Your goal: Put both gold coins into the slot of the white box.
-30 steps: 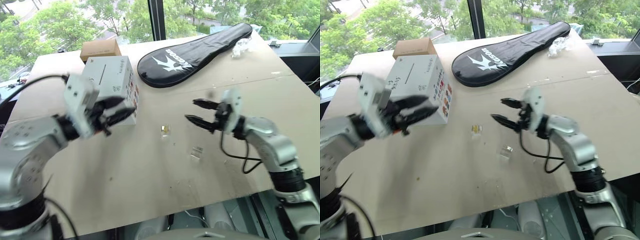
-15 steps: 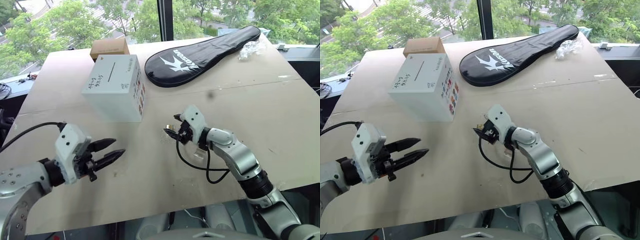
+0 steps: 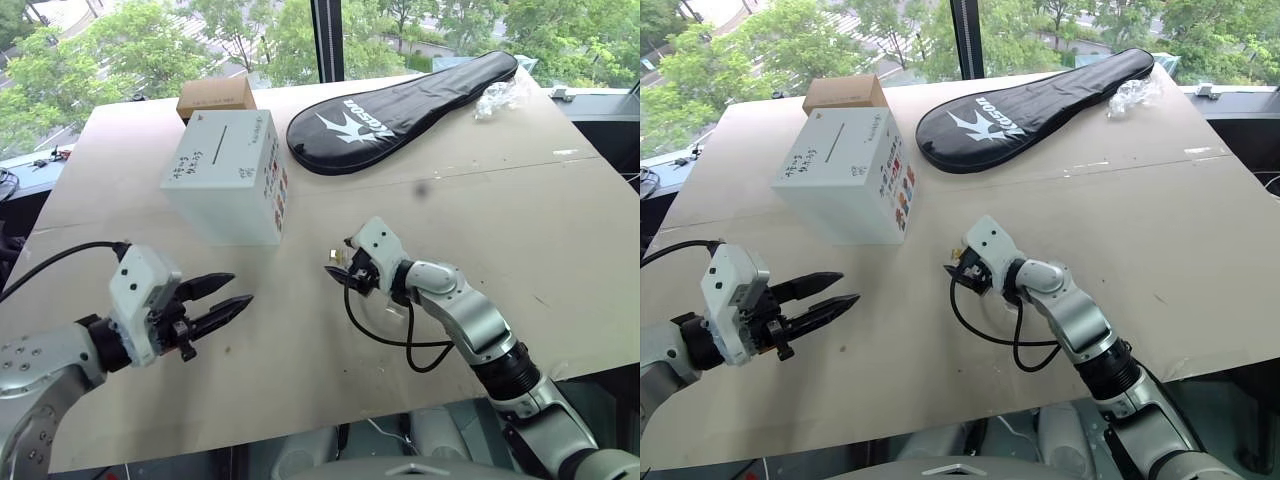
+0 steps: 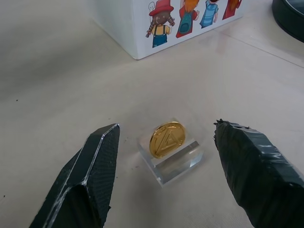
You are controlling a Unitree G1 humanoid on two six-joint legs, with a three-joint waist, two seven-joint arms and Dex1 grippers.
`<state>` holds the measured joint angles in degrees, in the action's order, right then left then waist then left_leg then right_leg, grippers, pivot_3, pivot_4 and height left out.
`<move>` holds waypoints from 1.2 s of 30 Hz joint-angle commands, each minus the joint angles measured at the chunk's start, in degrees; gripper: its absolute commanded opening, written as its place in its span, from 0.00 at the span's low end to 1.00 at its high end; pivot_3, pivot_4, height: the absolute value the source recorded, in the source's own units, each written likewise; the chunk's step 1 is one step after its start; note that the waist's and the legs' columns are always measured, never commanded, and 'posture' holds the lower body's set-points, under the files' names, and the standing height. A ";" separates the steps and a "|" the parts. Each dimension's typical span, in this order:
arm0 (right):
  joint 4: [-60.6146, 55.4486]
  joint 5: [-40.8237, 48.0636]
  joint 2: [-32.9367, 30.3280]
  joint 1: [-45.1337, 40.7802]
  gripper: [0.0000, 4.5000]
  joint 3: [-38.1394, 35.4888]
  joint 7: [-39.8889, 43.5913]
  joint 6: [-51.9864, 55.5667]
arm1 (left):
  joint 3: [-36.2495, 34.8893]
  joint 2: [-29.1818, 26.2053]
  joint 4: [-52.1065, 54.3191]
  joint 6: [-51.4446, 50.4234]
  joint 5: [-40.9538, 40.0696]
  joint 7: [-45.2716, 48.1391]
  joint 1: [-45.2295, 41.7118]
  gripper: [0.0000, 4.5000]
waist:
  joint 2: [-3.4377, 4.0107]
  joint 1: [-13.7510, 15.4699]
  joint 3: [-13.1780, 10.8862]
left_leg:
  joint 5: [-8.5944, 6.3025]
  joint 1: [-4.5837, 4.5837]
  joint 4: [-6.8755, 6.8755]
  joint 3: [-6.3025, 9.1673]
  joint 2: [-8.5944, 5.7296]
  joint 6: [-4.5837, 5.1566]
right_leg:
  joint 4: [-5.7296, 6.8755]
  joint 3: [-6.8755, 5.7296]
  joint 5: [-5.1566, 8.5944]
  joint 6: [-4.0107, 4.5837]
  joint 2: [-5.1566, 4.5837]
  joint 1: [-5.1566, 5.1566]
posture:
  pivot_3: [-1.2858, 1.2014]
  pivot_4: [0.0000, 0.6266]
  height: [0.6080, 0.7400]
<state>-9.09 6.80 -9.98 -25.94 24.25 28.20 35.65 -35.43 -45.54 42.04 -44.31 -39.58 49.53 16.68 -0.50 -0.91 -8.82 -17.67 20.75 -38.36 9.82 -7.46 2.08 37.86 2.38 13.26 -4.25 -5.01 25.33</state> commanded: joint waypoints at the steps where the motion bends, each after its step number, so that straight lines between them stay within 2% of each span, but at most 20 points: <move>1: -1.01 -0.60 0.84 -0.78 0.48 0.26 0.19 -0.72 | -0.17 -1.01 0.06 1.35 -0.13 -0.49 -0.23 0.51 | 0.00 -0.02 0.00 | 0.00 0.00 0.00 0.00 0.00 0.00 | 0.00 0.00 0.00 0.00 0.01 0.00 | 0.52 0.24 1.00; 4: -0.90 -0.94 0.93 -0.78 0.14 0.36 0.39 -0.74 | -0.11 -1.36 -0.33 1.51 -0.17 -0.57 -0.23 0.51 | 0.00 -0.01 0.00 | 0.00 0.00 0.00 0.00 0.00 0.00 | -0.01 0.00 0.00 0.00 0.02 0.00 | 0.52 0.24 1.00; 6: -0.89 -1.17 0.91 -0.73 0.00 0.37 0.58 -0.74 | -0.05 -1.67 -0.57 1.56 -0.11 -0.58 -0.18 0.51 | 0.00 -0.02 0.00 | 0.00 0.00 0.00 0.00 0.00 0.00 | 0.00 0.00 0.00 0.00 0.02 0.00 | 0.52 0.24 1.00; 16: -2.40 -0.12 2.00 -0.67 0.00 -1.88 0.35 -0.57 | 0.77 -1.25 -0.91 2.50 -1.09 -1.41 -0.70 0.51 | 0.00 -0.02 0.00 | -0.01 -0.01 0.01 0.00 0.01 -0.01 | -0.01 0.00 0.00 0.00 0.02 0.00 | 0.52 0.24 1.00; 20: -4.81 4.42 4.24 -1.16 0.00 -5.05 1.58 0.30 | 0.18 0.90 -0.88 2.28 -5.04 -2.82 -2.54 0.51 | 0.00 -0.02 0.00 | -0.01 0.00 0.01 0.01 0.02 -0.01 | -0.01 0.00 0.00 0.00 0.01 0.00 | 0.52 0.24 1.00; 22: -5.56 7.40 5.77 -1.66 0.00 -6.93 2.13 1.11 | -0.60 3.00 -1.26 1.66 -9.51 -4.80 -4.33 0.51 | 0.01 0.05 -0.01 | -0.01 0.00 0.01 0.01 0.02 -0.01 | -0.02 0.00 0.00 0.00 0.01 0.00 | 0.52 0.24 1.00; 26: -7.84 17.49 10.16 -2.03 0.00 -12.31 2.94 6.55 | -0.94 7.58 -2.59 0.51 -19.13 -12.02 -8.67 0.51 | 0.01 0.04 0.00 | -0.01 -0.01 0.00 0.03 0.03 -0.01 | -0.02 -0.01 0.00 0.00 0.01 0.00 | 0.52 0.24 1.00; 31: -10.94 36.85 17.01 -3.76 0.00 -22.09 2.41 14.95 | 2.19 17.58 -4.65 3.95 -39.17 -26.43 -15.71 0.51 | -0.02 -0.01 0.01 | -0.01 0.00 -0.03 0.05 0.06 -0.02 | -0.01 -0.02 -0.02 0.01 -0.01 -0.01 | 0.52 0.24 1.00; 34: -11.63 45.95 18.95 -4.77 0.00 -25.47 1.49 17.94 | 6.72 22.83 -4.05 6.20 -43.71 -32.15 -18.52 0.51 | -0.10 -0.03 0.07 | -0.01 0.00 -0.08 0.05 0.05 -0.02 | -0.02 -0.04 -0.02 0.01 0.01 -0.03 | 0.52 0.24 1.00; 36: -12.02 50.07 19.13 -5.14 0.00 -26.18 1.04 19.14 | 9.50 24.16 -3.54 6.58 -45.07 -33.79 -19.21 0.51 | -0.10 -0.04 0.07 | -0.01 -0.01 -0.08 0.04 0.05 -0.02 | 0.00 -0.02 -0.03 0.02 0.00 -0.03 | 0.52 0.24 1.00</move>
<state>-18.42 50.93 8.20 -29.97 -0.87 29.59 53.49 -28.14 -22.02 36.79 -39.25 -81.70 17.85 -2.04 -0.59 -0.95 -8.74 -17.69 20.74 -38.43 9.86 -7.41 2.06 37.87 2.35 13.23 -4.23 -5.00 25.30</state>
